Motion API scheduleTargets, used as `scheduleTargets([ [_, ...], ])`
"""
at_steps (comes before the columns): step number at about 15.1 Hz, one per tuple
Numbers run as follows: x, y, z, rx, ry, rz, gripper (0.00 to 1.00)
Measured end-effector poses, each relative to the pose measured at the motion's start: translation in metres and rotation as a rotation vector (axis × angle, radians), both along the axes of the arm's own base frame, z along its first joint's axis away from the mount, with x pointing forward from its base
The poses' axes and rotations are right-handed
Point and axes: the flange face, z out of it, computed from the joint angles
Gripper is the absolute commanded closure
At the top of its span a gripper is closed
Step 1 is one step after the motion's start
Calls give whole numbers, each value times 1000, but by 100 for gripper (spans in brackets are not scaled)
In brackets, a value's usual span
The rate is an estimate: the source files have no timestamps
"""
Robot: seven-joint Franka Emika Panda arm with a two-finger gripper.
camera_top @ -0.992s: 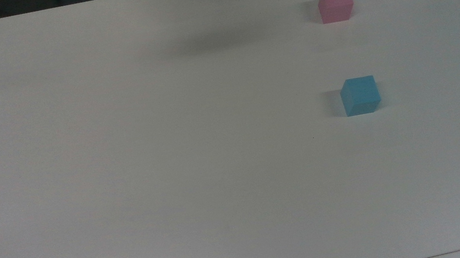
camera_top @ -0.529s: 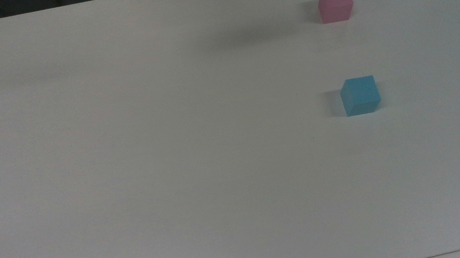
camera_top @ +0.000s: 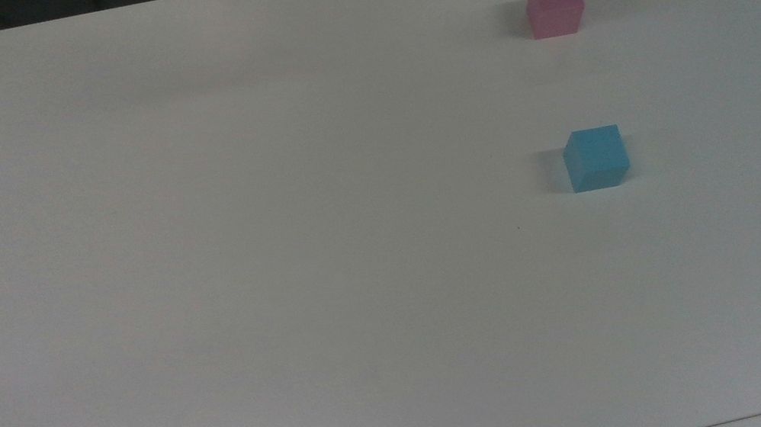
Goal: Put blue cube on pink cube
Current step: 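Move the open gripper over the blue cube and lower onto it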
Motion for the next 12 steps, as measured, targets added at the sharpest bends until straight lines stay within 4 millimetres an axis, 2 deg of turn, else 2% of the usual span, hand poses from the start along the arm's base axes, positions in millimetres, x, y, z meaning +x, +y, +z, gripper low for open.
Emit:
scheduleTargets([
  [3,-8,51,-18,17,-29,23,0],
  [6,7,78,-53,25,-45,38,0],
  [8,24,96,-91,28,-55,47,0],
  [10,36,106,-122,26,-55,44,0],
  [11,46,113,-147,27,-61,37,0],
  [12,52,117,-162,29,-66,29,0],
])
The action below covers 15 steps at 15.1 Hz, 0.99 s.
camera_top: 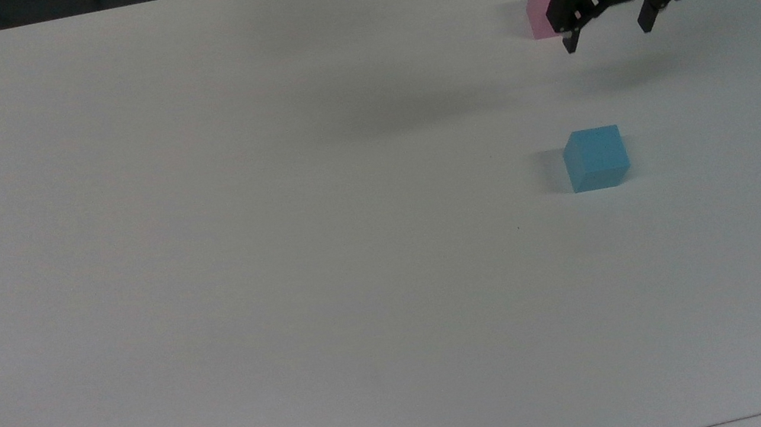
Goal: Put blue cube on pink cube
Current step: 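Move the open gripper over the blue cube and lower onto it, then close the gripper on the blue cube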
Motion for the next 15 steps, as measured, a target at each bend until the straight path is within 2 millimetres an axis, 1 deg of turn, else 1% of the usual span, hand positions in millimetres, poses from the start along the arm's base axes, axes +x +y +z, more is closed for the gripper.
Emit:
scheduleTargets([
  [1,6,4,-16,5,-8,-6,0],
  [2,14,9,-37,10,-18,-15,0],
  [6,31,14,-88,4,-45,-38,0],
  [11,48,9,-123,-18,-80,-89,0],
  [14,56,6,-132,-14,-85,-108,0],
  [15,59,6,-133,-9,-94,-115,9],
])
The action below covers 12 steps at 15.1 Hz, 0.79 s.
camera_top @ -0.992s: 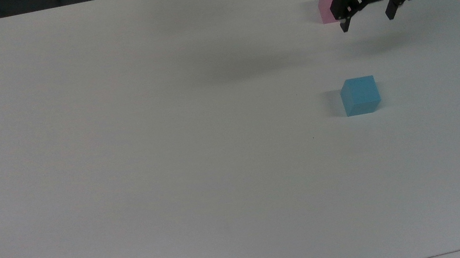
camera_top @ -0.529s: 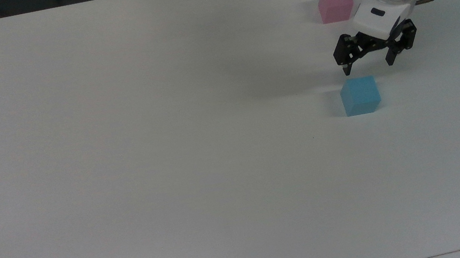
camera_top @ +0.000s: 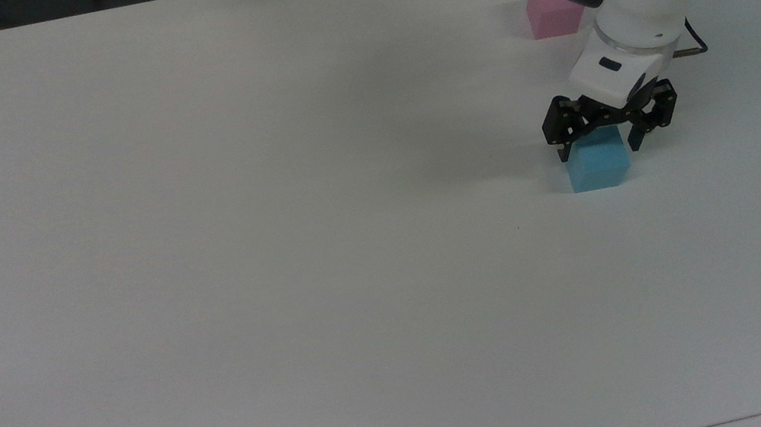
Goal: Put blue cube on pink cube
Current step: 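Close the gripper on the blue cube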
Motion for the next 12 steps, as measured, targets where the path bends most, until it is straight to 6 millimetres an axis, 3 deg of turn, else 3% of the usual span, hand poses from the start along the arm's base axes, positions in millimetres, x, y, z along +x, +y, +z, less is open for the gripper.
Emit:
scheduleTargets([
  [4,1,-1,-11,-24,-1,2,74],
  [5,1,-1,-12,-27,-1,3,82],
  [10,4,0,-3,-19,-18,4,84],
  [11,5,1,8,-10,-31,4,83],
  [12,6,1,30,4,-52,2,83],
])
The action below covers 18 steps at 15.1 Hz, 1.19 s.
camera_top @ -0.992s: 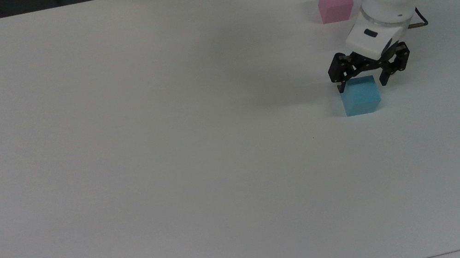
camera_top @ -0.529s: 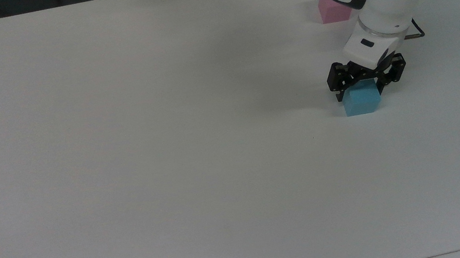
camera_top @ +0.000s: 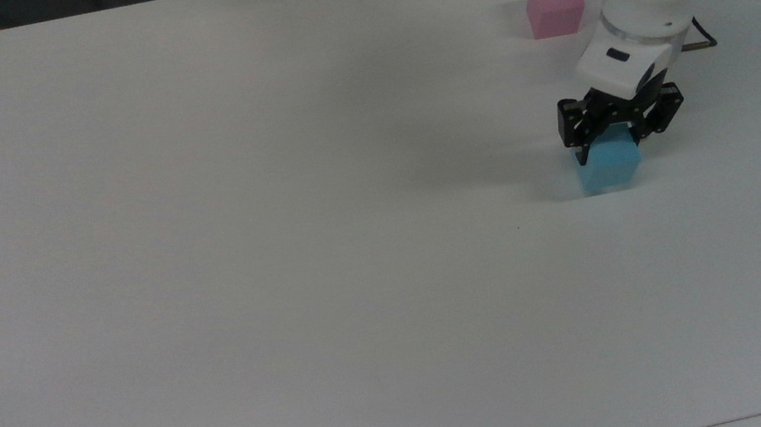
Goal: Put blue cube on pink cube
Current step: 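Close the gripper on the blue cube, then lift the blue cube and carry it over the pink cube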
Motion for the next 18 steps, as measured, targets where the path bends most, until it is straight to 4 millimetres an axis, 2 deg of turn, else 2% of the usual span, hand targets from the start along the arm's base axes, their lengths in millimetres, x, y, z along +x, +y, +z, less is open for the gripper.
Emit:
scheduleTargets([
  [2,-3,-3,35,11,-15,-5,83],
  [3,-7,-7,63,20,-26,-10,83],
  [4,-11,-10,81,22,-28,-13,83],
  [9,-29,-25,144,32,-37,-27,83],
  [13,-39,-32,179,50,-59,-29,83],
  [15,-46,-32,188,53,-60,-25,83],
  [17,-63,-31,192,47,-40,-11,83],
  [18,-78,-28,194,40,-24,3,83],
])
